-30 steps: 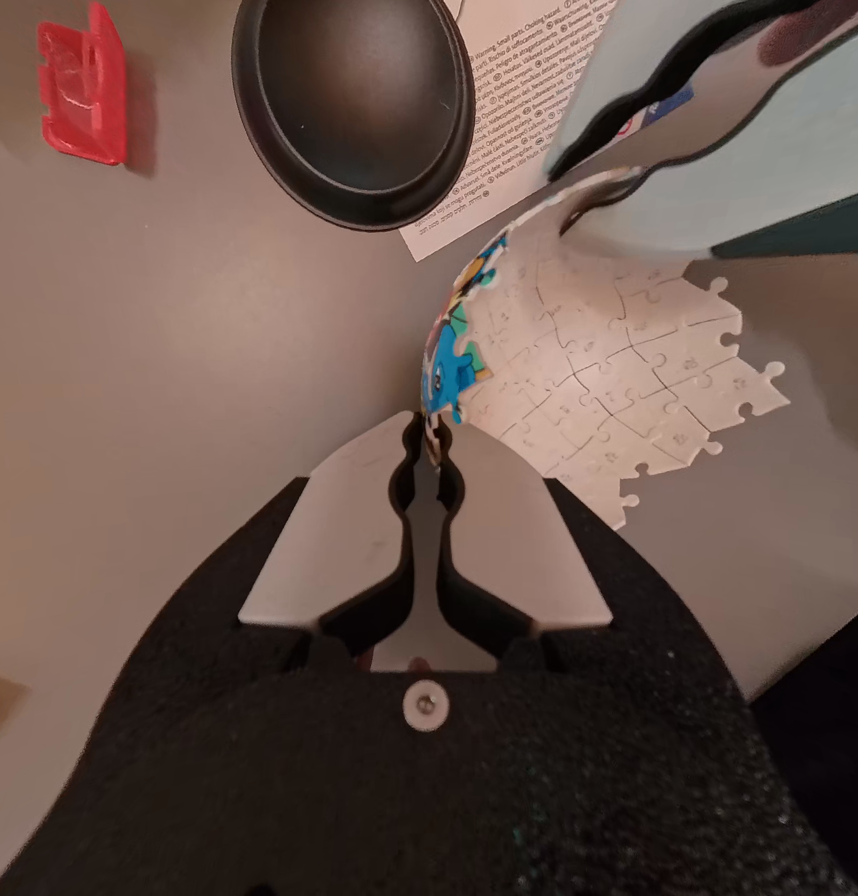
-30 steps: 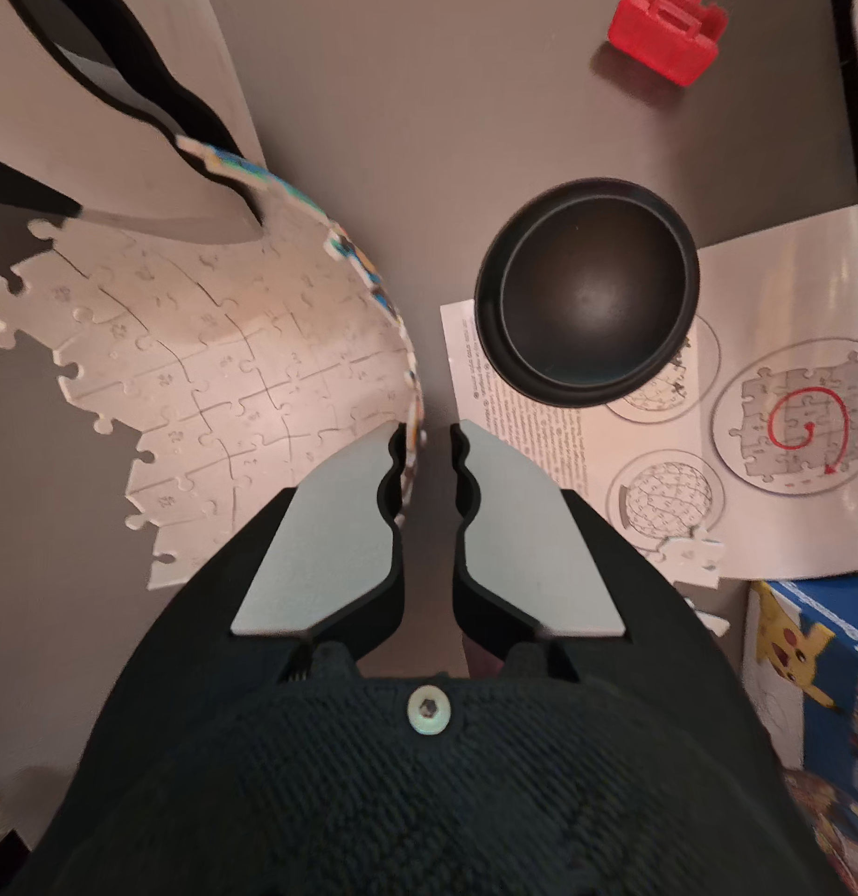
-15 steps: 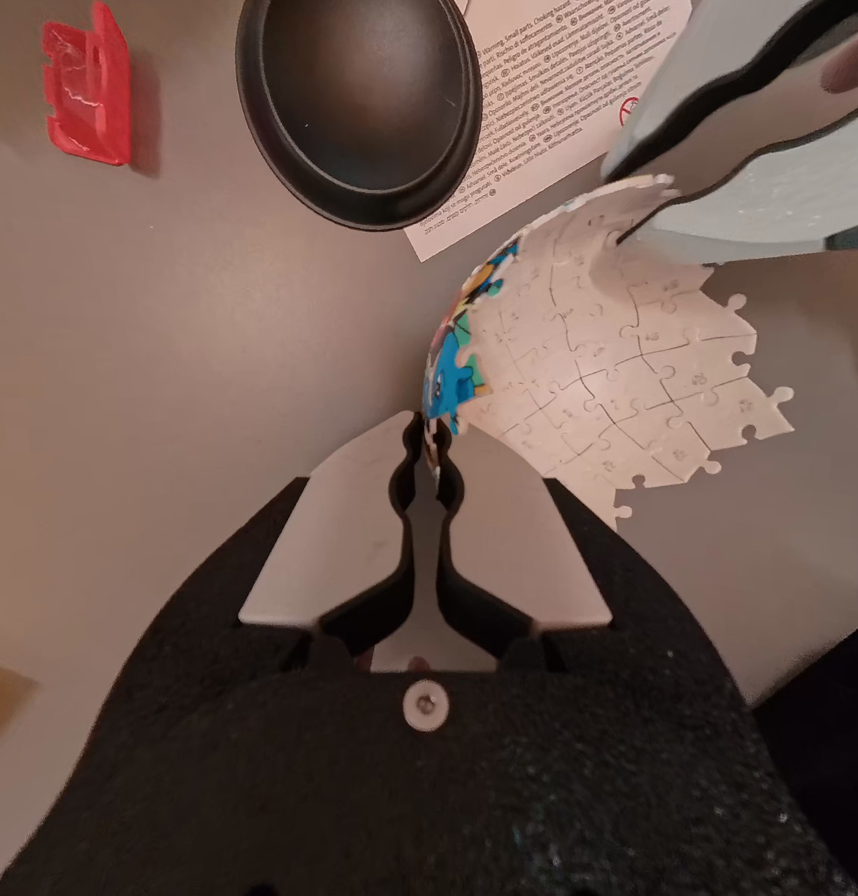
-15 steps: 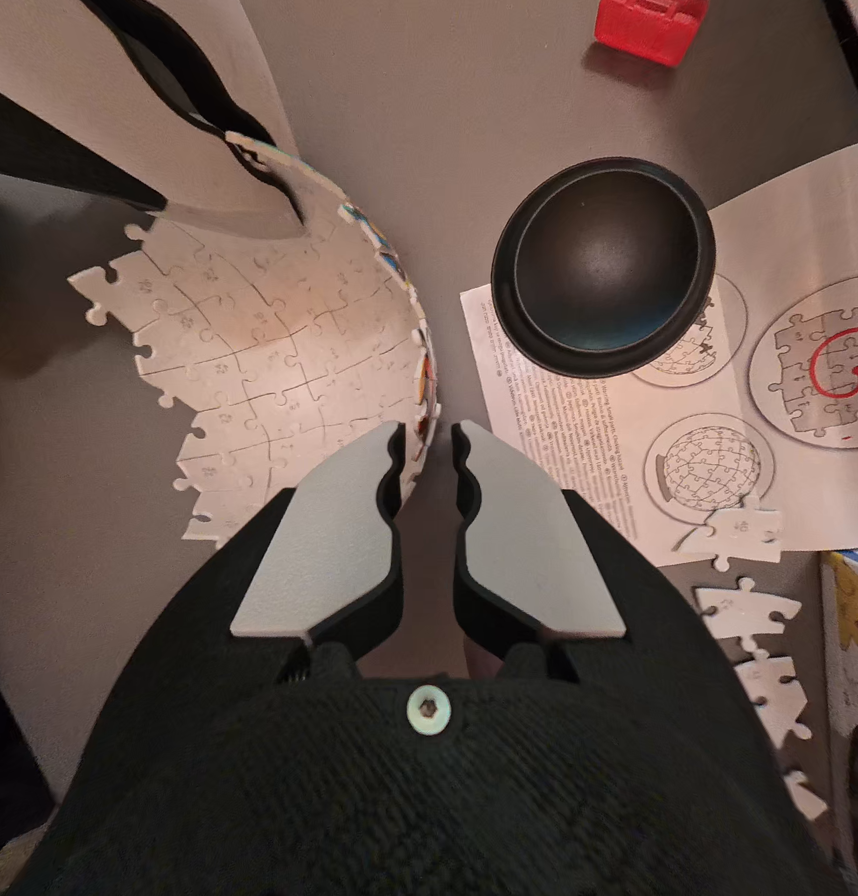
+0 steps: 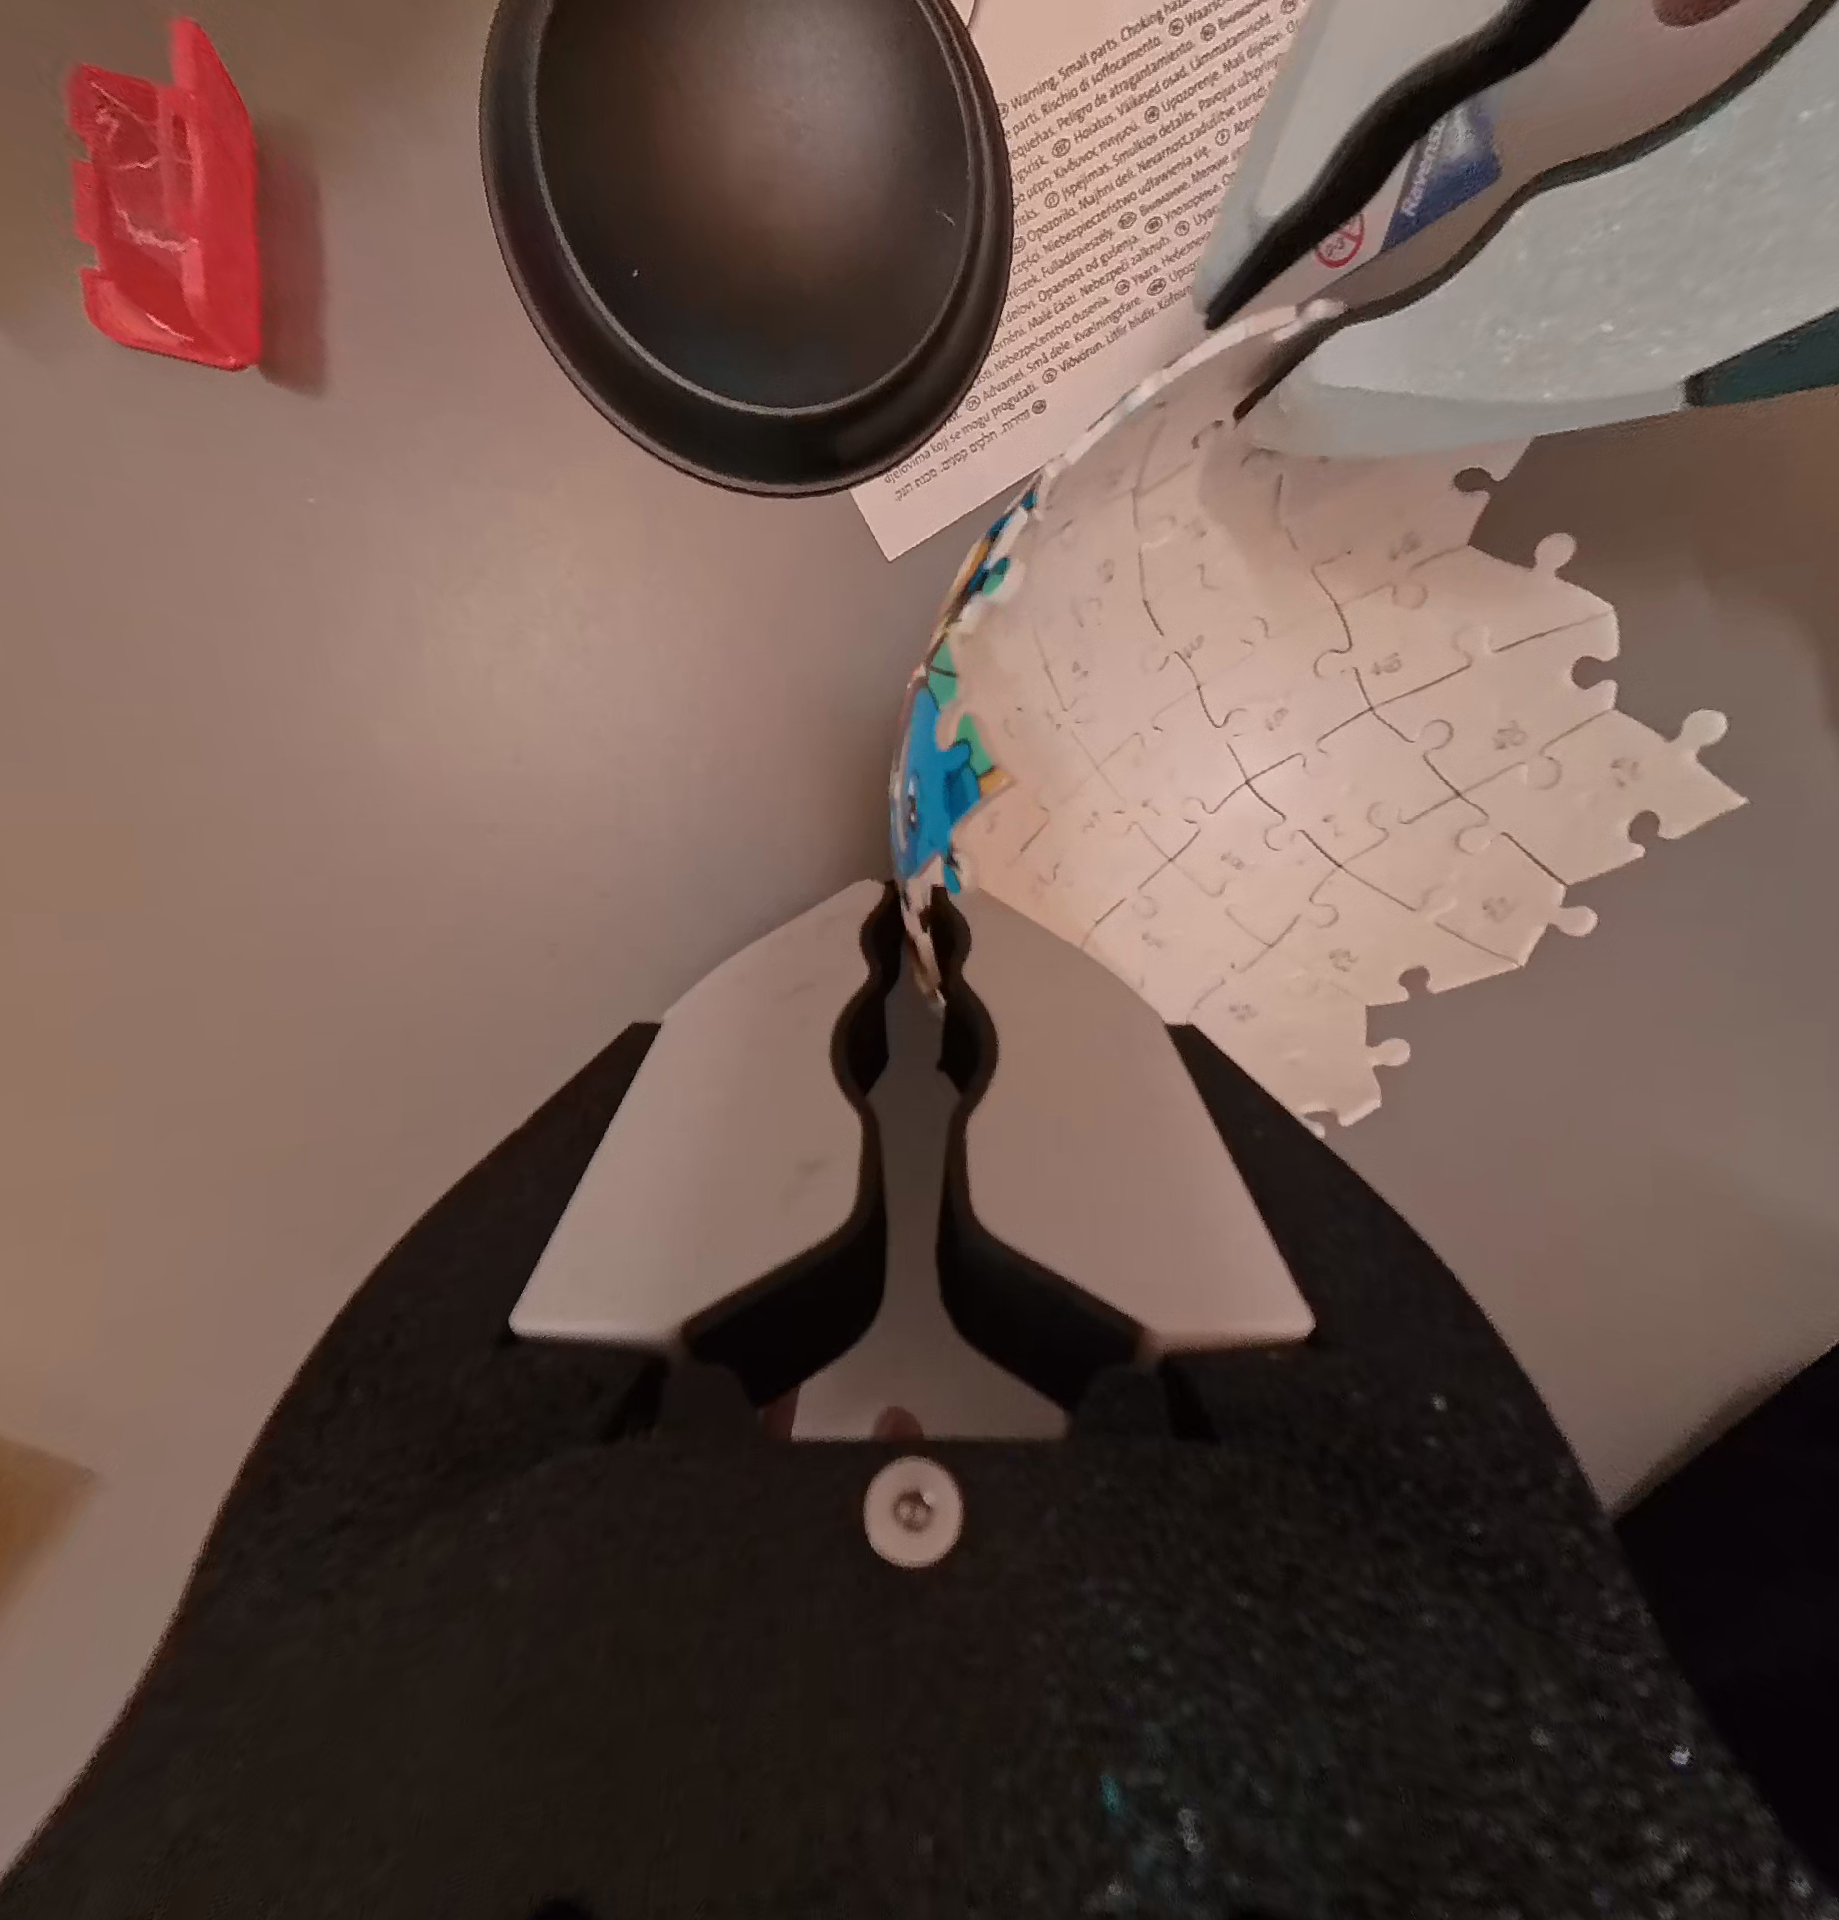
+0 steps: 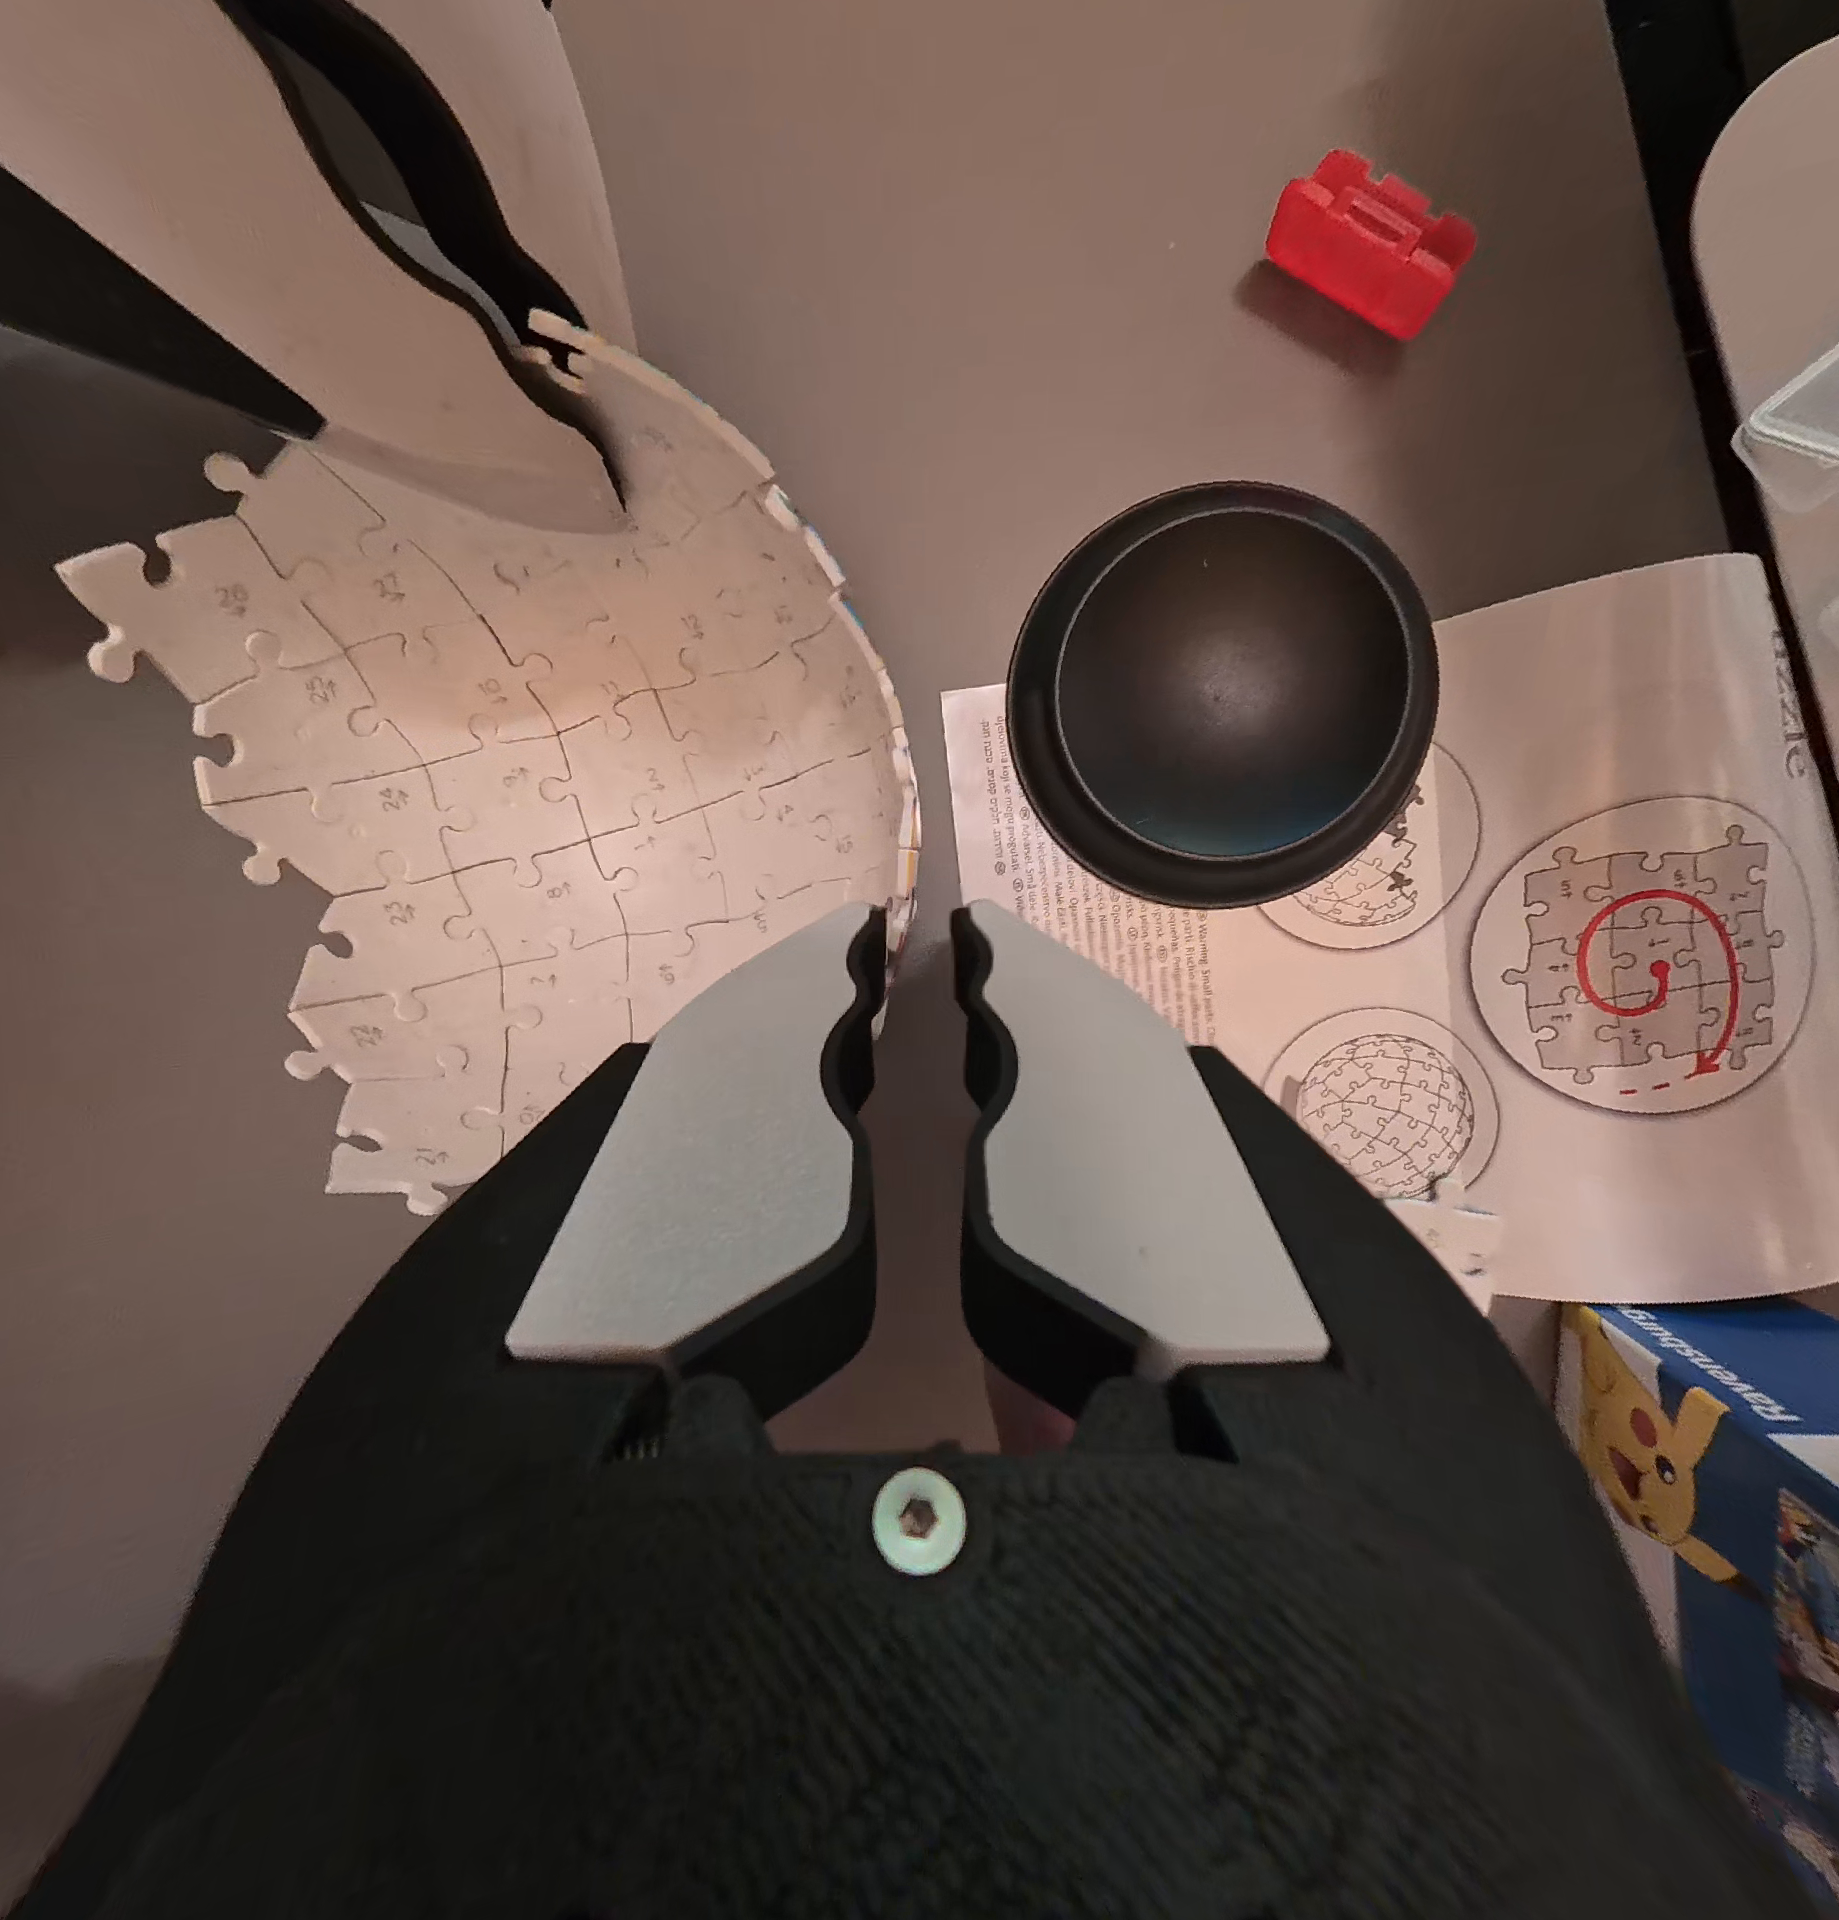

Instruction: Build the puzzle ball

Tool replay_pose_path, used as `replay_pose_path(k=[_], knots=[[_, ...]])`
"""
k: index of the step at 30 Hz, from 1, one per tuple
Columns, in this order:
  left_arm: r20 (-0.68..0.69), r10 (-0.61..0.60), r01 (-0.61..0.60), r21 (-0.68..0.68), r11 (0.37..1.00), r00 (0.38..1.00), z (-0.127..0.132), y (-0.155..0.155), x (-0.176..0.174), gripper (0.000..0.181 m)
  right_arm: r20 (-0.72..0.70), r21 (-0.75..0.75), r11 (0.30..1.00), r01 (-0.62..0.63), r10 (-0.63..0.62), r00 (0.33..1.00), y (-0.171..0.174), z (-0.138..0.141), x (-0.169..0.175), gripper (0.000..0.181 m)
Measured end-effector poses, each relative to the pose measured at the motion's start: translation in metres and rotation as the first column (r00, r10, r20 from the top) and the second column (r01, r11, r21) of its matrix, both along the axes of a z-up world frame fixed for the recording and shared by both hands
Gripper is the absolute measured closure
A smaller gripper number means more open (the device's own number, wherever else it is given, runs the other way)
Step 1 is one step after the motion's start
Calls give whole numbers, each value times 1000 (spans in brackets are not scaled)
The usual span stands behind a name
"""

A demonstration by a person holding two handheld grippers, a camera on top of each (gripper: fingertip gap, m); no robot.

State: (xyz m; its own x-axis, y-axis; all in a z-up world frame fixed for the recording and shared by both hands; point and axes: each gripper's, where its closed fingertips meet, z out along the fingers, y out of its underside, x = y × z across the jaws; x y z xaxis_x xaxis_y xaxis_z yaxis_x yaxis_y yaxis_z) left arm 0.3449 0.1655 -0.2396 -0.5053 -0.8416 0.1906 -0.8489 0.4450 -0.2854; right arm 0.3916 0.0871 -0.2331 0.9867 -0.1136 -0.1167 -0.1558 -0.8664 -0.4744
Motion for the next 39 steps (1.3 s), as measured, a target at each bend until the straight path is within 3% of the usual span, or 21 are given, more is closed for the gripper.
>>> replay_pose_path(k=[4, 9, 19, 24, 30, 39], knots=[[3, -2, 2, 1, 1000, 1000, 1, -1, 0, 177, -9, -5, 1000, -26, 26, 1000, 0, -3, 2, 165], [4, -7, 7, 7, 1000, 1000, 0, -1, 0, 176, -14, 0, 997, -73, 73, 997, 2, -7, 1, 176], [17, -21, 21, 12, 1000, 1000, 1, -2, 2, 176, -24, -4, 999, -38, 38, 999, 2, -1, 5, 178], [28, -23, 23, 15, 1000, 999, 0, -2, 4, 176, 37, -30, 999, -21, 22, 999, -3, -5, 6, 160], [48, -44, 42, 45, 998, 998, -1, -2, 8, 176, 126, 39, 999, -22, 17, 992, 4, 11, 13, 157], [64, -50, 47, 43, 998, 997, -1, -2, 10, 175, 118, 67, 996, -58, 50, 992, 12, 7, 21, 152]])
